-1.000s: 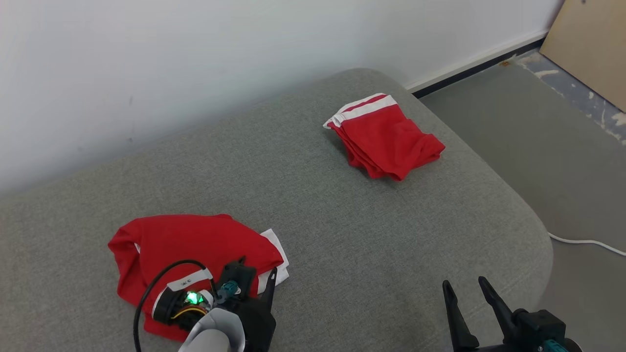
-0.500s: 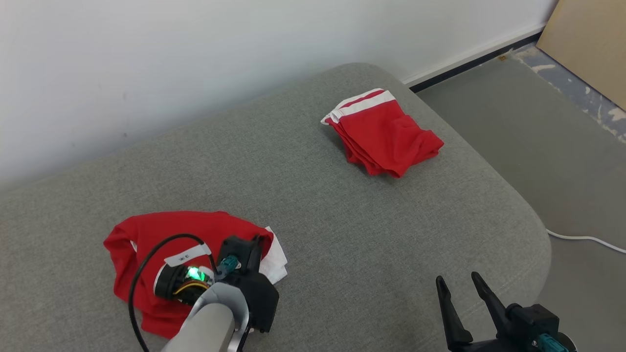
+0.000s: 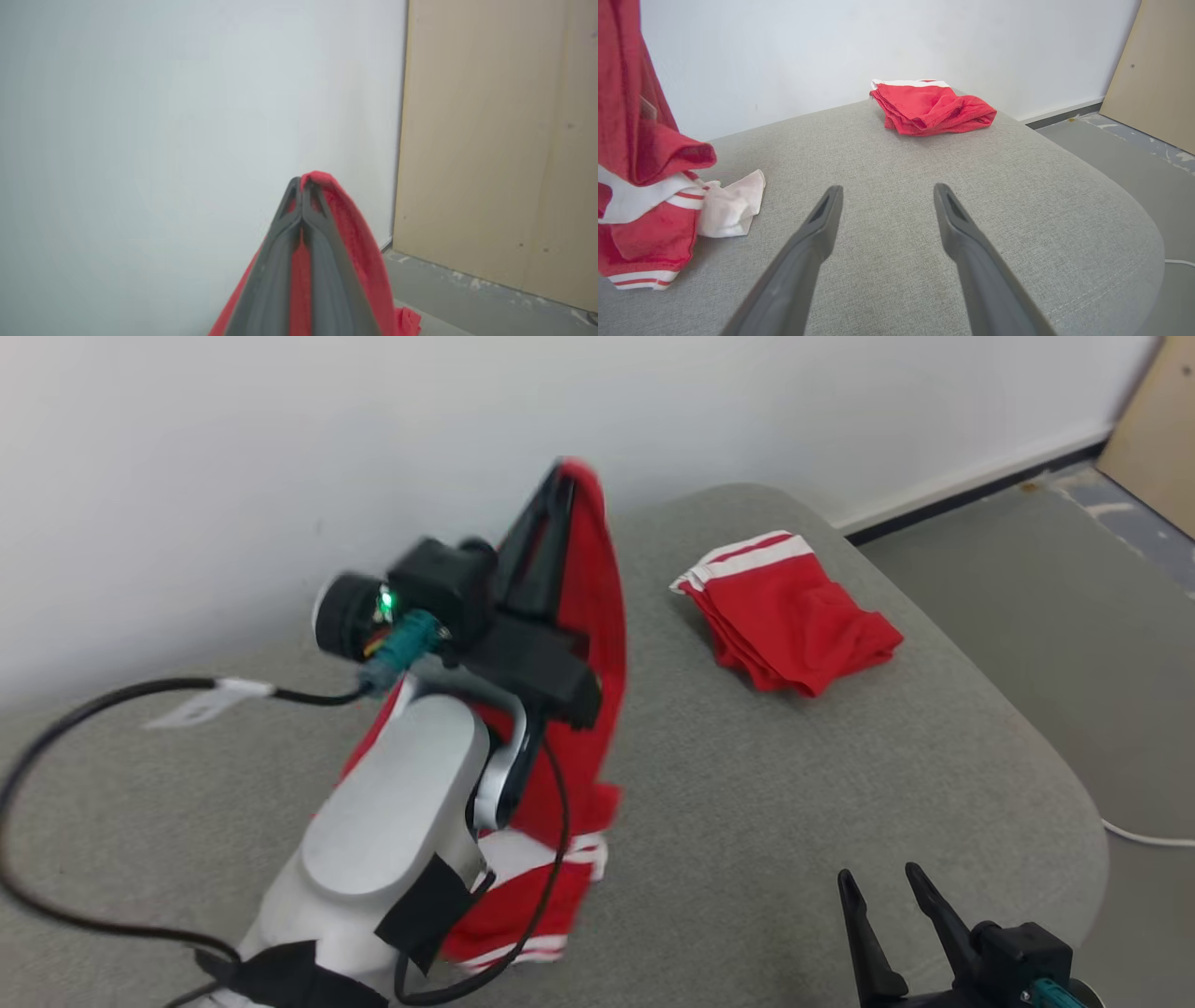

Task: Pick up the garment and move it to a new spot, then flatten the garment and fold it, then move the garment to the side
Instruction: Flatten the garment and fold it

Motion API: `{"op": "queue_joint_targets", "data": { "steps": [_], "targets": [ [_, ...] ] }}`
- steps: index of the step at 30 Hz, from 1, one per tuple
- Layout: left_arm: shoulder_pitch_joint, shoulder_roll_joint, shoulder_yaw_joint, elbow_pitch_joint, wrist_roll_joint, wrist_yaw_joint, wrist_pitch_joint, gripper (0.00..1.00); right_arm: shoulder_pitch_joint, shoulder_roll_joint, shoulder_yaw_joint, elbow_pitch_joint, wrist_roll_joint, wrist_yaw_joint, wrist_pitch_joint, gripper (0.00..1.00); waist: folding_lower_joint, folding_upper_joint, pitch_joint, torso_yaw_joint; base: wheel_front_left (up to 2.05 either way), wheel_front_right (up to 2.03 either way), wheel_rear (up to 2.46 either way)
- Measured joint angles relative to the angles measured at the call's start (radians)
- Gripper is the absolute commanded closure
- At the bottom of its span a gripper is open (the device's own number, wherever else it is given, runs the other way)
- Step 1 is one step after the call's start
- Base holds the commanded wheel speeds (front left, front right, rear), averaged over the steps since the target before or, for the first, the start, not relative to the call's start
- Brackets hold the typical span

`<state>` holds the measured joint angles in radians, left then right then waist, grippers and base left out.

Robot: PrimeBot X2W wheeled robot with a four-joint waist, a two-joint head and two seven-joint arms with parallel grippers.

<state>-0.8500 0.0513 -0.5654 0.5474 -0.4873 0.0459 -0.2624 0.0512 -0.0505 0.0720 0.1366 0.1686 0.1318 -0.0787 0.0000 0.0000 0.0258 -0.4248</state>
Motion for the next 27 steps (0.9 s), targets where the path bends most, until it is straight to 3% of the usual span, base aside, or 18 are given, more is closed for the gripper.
{"op": "queue_joint_targets", "data": {
  "steps": [4,11,14,17,23,27],
  "targets": [
    [-0.003,0.0,0.047,-0.2,-0.048,-0.006,0.0,1.0,0.015,0.0,-0.01,0.002,0.001,0.0,-0.001,0.0,0.0,0.0,-0.022,0.047,0.0,0.0,0.0],
    [-0.058,0.0,0.019,-0.328,-0.134,-0.028,0.0,1.0,0.025,0.0,-0.007,0.007,0.008,0.0,-0.002,0.0,-0.0001,0.0,-0.058,0.116,0.0,0.0,0.0],
    [-0.04,0.0,0.022,-0.326,-0.14,-0.009,0.0,1.0,0.032,0.0,-0.002,0.011,0.013,0.0,-0.004,0.0,-0.0001,-0.0001,-0.069,0.148,0.0,0.0,0.0],
    [0.071,0.041,0.087,-0.293,-0.15,0.028,0.0,1.0,0.033,0.0,0.0,0.012,0.013,0.0,-0.006,0.0,0.0,0.0,-0.076,0.191,0.0,0.0,0.0],
    [0.26,0.166,0.264,-0.249,-0.102,0.102,0.0,1.0,0.033,0.0,0.006,0.011,0.013,0.0,-0.003,0.0,-0.0001,-0.0001,-0.07,0.235,0.0,0.0,0.0],
    [0.382,0.211,0.419,-0.192,-0.085,0.153,0.0,1.0,0.032,0.0,0.004,0.008,0.006,0.0,0.001,0.0,0.0,0.0,-0.052,0.24,0.0,0.0,0.0]
  ]
}}
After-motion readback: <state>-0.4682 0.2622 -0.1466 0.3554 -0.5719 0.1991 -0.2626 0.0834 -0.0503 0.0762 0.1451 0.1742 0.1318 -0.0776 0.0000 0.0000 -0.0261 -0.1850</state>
